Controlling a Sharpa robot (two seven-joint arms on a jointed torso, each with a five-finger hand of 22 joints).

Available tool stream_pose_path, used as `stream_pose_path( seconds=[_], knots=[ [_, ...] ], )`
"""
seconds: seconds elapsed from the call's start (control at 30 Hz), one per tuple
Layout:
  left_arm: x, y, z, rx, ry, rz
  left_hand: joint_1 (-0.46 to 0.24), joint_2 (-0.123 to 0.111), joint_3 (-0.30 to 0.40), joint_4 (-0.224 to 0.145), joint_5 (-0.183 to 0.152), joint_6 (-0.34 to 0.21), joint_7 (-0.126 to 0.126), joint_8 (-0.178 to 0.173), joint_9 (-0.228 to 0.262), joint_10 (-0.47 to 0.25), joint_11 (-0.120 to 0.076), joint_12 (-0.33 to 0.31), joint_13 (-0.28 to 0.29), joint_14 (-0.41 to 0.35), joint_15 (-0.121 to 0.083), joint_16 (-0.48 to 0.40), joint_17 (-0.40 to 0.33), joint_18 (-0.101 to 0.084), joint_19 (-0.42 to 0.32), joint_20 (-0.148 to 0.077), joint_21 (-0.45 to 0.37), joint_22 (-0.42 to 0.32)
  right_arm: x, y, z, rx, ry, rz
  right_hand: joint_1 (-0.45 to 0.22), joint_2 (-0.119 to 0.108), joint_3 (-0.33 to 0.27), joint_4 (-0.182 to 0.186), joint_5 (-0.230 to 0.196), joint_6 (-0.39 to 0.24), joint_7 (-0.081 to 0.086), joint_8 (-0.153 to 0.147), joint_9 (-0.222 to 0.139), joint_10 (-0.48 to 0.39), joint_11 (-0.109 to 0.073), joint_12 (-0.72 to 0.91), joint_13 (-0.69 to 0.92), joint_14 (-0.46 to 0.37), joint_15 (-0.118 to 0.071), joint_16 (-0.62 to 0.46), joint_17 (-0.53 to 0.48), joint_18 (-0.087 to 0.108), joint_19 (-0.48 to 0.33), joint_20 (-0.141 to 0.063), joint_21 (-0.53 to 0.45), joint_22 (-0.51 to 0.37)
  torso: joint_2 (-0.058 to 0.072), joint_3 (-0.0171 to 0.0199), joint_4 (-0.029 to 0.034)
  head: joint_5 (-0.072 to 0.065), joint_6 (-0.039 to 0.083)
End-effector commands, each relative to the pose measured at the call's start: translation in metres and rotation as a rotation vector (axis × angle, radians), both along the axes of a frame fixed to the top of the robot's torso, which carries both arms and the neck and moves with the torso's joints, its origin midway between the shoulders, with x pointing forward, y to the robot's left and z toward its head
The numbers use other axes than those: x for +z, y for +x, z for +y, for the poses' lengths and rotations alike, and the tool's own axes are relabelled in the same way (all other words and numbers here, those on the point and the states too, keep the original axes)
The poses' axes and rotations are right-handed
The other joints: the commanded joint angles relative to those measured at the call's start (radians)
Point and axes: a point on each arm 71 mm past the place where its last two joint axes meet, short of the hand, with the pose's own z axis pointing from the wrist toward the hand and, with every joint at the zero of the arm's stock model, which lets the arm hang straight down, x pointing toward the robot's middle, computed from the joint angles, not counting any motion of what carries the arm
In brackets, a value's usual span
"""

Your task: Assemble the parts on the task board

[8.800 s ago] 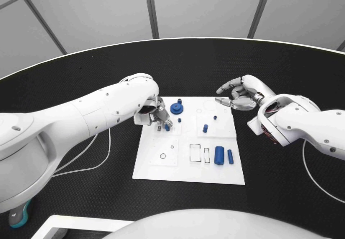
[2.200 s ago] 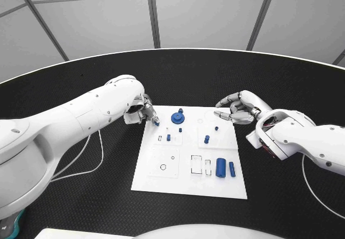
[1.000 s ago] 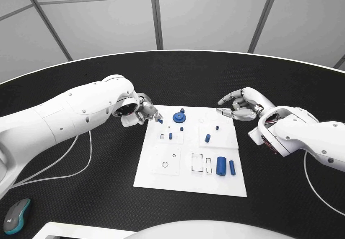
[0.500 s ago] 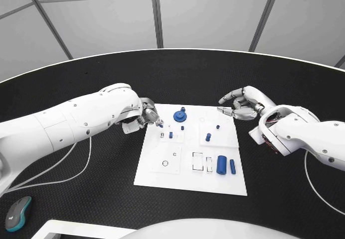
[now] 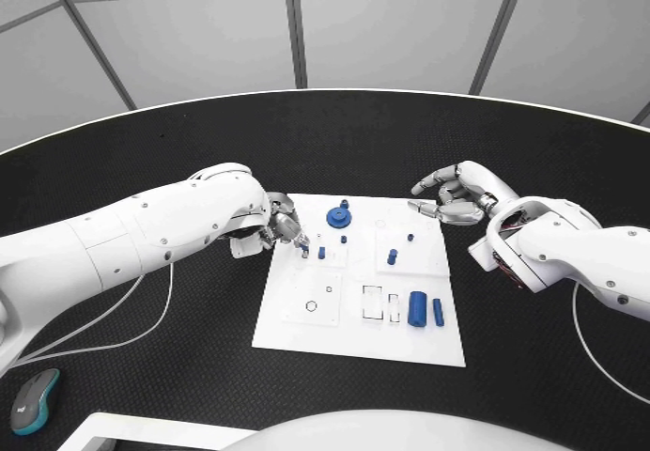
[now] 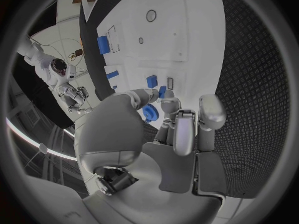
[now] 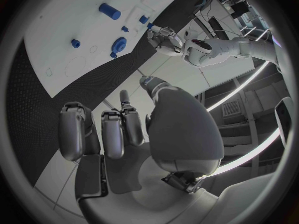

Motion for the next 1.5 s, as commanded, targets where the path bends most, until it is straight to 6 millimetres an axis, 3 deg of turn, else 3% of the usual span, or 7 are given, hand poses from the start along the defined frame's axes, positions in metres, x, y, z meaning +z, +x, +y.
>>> stream_pose_path(
  seconds=[0.03,1.5],
  knots=[
    [-0.0015,-0.0004,0.0001,-0.004,0.003,0.007,0.005,0.008,0.134,-0.132,0.005,0.004,-0.001,0.007,0.001,0.006,0.001,0.004,0.002,0.072,-0.005,0.006,0.141,-0.008,0.005,-0.001,0.004,0.000,0.0000,0.0000,0.0002,0.000,0.000,0.000,-0.009,0.004,-0.001,0.005,0.003,0.003,0.001,0.003,-0.001,-0.002,-0.003,0.000,0.140,0.094,-0.009,-0.002,0.216,0.013,0.045,-0.009,-0.007,0.129,0.001,0.0001,-0.0005,0.002,-0.001],
    [-0.0090,0.0031,0.0005,-0.045,0.016,0.035,0.004,0.005,0.137,-0.138,0.003,0.006,-0.001,0.007,-0.001,0.009,0.000,0.005,0.003,0.073,-0.006,0.008,0.147,-0.008,0.003,-0.002,0.003,-0.003,0.0000,-0.0004,0.0011,0.003,0.001,0.001,-0.009,0.004,-0.001,0.005,0.003,0.003,0.001,0.003,-0.001,-0.002,-0.003,0.000,0.140,0.094,-0.009,-0.002,0.216,0.013,0.045,-0.009,-0.007,0.129,0.001,0.0010,-0.0001,-0.002,-0.010]
  ],
)
